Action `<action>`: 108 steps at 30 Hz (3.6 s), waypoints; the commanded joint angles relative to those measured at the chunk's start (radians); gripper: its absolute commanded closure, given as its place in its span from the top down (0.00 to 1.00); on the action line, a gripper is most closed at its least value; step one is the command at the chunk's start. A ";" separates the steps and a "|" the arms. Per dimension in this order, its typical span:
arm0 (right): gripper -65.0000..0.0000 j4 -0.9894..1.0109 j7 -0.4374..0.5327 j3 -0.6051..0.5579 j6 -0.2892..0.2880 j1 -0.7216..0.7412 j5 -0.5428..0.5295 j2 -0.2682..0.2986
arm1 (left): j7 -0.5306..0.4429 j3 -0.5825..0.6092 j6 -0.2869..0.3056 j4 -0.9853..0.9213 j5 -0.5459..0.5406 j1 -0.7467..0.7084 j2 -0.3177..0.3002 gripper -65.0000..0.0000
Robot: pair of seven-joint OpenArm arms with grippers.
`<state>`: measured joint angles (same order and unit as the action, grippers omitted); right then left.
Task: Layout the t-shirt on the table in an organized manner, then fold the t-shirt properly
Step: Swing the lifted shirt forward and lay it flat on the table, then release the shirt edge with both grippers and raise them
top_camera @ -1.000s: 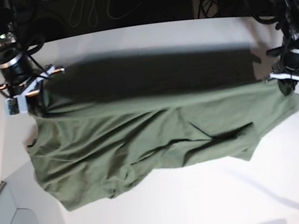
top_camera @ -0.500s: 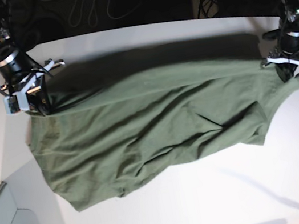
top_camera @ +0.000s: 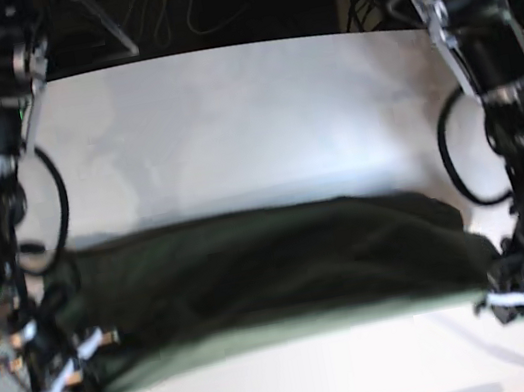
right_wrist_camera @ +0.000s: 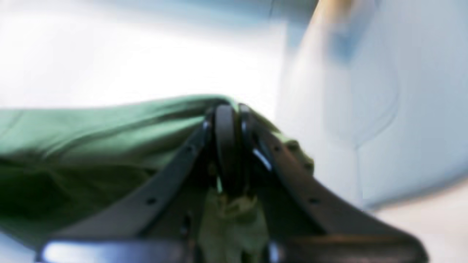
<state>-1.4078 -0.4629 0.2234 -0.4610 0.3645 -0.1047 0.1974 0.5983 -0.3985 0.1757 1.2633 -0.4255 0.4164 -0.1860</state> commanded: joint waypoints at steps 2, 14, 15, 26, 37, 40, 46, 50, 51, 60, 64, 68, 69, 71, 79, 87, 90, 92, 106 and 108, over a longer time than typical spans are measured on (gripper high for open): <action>0.00 0.040 0.046 -0.031 0.001 0.143 -0.008 0.038 | -0.025 -0.001 0.005 -0.060 -0.016 0.146 -0.014 0.00; 0.00 0.123 0.051 -0.058 0.001 0.647 -0.008 0.078 | -0.030 0.155 0.005 -0.236 -0.023 0.672 -0.016 0.00; 0.00 0.121 0.051 -0.058 0.001 0.660 -0.008 0.087 | -0.030 0.158 0.005 -0.236 -0.023 0.686 -0.014 0.00; 0.00 -0.123 0.082 0.008 0.001 0.248 -0.034 0.116 | -0.024 0.106 0.006 0.040 -0.025 0.312 -0.051 0.00; 0.00 -0.235 0.266 0.040 0.001 -0.408 -0.178 0.078 | -0.022 -0.110 0.012 0.221 -0.186 -0.330 -0.037 0.00; 0.00 -0.255 0.316 0.040 0.001 -0.537 -0.178 0.070 | -0.024 -0.121 0.012 0.215 -0.273 -0.445 -0.042 0.00; 0.00 -0.259 0.399 0.034 0.001 -0.715 -0.175 0.034 | -0.030 -0.126 0.012 0.212 -0.296 -0.538 -0.043 0.00; 0.00 -0.258 0.398 0.034 -0.083 -0.761 -0.175 0.029 | -0.024 -0.126 0.012 0.212 -0.296 -0.549 -0.045 0.00; 0.00 -0.259 0.398 0.037 -0.111 -0.770 -0.175 0.029 | -0.027 -0.130 0.012 0.214 -0.296 -0.557 -0.045 0.00; 0.00 -0.256 0.396 0.037 -0.153 -0.827 -0.172 0.035 | 0.028 -0.213 0.012 0.215 -0.303 -0.627 -0.040 0.00; 0.00 -0.256 0.395 0.034 -0.153 -0.827 -0.172 0.037 | 0.056 -0.211 0.014 0.215 -0.304 -0.664 -0.037 0.00; 0.00 -0.256 0.395 0.032 -0.153 -0.827 -0.172 0.037 | 0.056 -0.211 0.014 0.214 -0.304 -0.703 -0.036 0.00; 0.00 -0.255 0.395 0.032 -0.153 -0.827 -0.172 0.037 | 0.056 -0.211 0.014 0.214 -0.306 -0.712 -0.036 0.00; 0.00 -0.255 0.378 0.031 -0.153 -0.833 -0.171 0.037 | 0.056 -0.211 0.014 0.214 -0.306 -0.732 -0.036 0.00; 0.14 -0.265 0.217 0.054 -0.237 -0.844 -0.171 0.076 | 0.208 -0.234 0.015 0.230 -0.309 -0.762 -0.036 0.18; 0.43 -0.353 0.217 0.225 -0.237 -0.839 -0.172 0.069 | 0.426 -0.471 0.015 0.424 -0.310 -0.799 0.052 0.51; 0.47 -0.354 0.214 0.244 -0.237 -0.810 -0.172 0.069 | 0.480 -0.572 0.015 0.522 -0.310 -0.793 0.092 0.53; 0.47 -0.347 0.212 0.242 -0.237 -0.773 -0.172 0.069 | 0.487 -0.610 0.015 0.565 -0.310 -0.778 0.102 0.53; 0.13 -0.077 0.051 0.037 -0.237 -0.436 -0.171 0.049 | 0.435 -0.495 0.014 0.028 -0.014 -0.310 0.101 0.51; 0.00 -0.026 0.039 0.017 -0.237 -0.401 -0.171 0.049 | 0.383 -0.495 0.014 -0.044 0.026 -0.287 0.102 0.46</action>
<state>-1.4155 -0.4488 0.2337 -0.6849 -0.0463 -0.2604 0.2314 0.9794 -0.8928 0.1875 1.2007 -0.3912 0.1219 -0.0689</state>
